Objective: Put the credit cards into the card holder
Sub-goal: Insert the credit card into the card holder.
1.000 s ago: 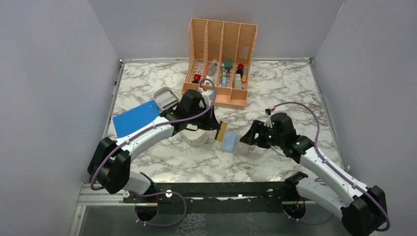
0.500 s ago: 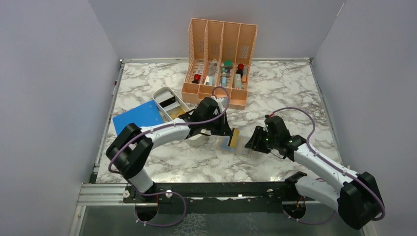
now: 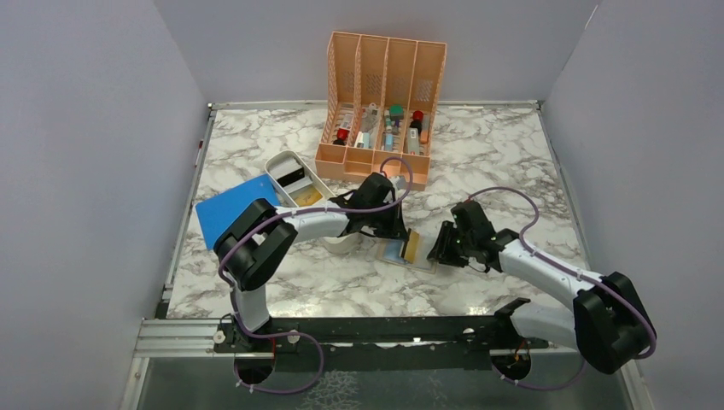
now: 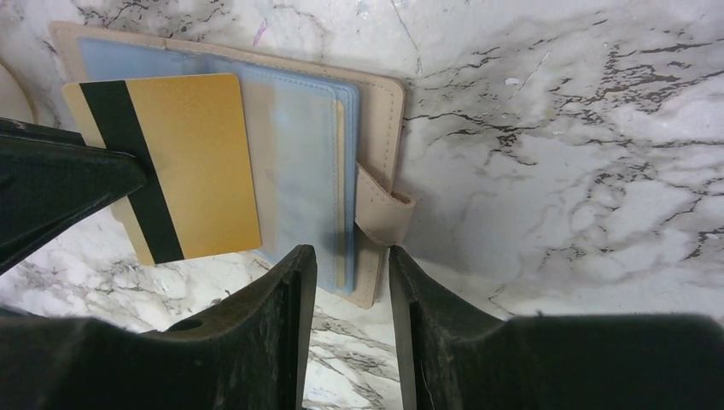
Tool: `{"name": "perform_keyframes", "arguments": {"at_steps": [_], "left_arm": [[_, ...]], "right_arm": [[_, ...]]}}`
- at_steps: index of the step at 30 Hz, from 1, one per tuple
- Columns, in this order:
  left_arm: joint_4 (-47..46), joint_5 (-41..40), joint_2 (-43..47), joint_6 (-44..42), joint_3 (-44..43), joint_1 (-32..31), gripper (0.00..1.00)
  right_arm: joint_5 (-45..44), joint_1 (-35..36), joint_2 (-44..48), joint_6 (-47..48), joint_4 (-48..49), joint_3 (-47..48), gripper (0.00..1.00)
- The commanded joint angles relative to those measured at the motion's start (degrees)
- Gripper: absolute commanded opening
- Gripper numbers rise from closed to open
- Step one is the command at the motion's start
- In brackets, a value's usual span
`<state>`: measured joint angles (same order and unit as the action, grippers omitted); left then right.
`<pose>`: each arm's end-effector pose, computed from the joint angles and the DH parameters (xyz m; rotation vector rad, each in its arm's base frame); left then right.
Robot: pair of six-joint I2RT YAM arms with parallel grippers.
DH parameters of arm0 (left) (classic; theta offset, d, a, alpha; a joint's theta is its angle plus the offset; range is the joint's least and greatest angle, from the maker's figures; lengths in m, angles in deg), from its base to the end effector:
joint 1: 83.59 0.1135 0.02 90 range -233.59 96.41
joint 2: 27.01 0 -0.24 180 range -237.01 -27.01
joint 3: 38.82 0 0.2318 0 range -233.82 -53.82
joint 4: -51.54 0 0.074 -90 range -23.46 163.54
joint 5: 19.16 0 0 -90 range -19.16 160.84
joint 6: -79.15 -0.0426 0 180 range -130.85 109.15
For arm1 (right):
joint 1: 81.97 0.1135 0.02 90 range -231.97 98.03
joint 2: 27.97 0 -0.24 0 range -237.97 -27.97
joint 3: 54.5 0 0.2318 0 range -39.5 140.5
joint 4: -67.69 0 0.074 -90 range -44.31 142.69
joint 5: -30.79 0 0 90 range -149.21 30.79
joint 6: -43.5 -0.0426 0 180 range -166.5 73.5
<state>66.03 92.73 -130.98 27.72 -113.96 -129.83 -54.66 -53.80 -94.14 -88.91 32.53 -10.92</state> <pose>0.2400 -0.2736 0.1567 0.3846 2.5418 -1.1113 0.1740 0.0970 0.1455 0.3013 2.6600 0.5339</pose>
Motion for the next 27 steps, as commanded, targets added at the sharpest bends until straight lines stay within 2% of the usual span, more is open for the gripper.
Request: {"name": "perform_keyframes", "arguments": {"at_steps": [1,18,23,27], "left_arm": [[0.6,-4.6,-0.7,0.0,-0.1,-0.4,0.0],[9.3,-10.5,2.3,-3.0,0.0,-0.3,0.0],[9.5,-8.7,1.8,-2.3,-0.5,-0.4,0.0],[9.4,-10.7,3.6,-1.3,1.7,-0.5,0.0]], "right_arm": [[-3.0,0.0,-1.2,0.2,2.5,0.0,0.41],[-4.7,-0.1,-3.1,0.1,4.3,-2.1,0.33],[-5.3,0.0,-2.3,0.2,3.8,-2.0,0.32],[-4.5,0.0,-2.2,0.3,4.3,-2.2,0.31]]}}
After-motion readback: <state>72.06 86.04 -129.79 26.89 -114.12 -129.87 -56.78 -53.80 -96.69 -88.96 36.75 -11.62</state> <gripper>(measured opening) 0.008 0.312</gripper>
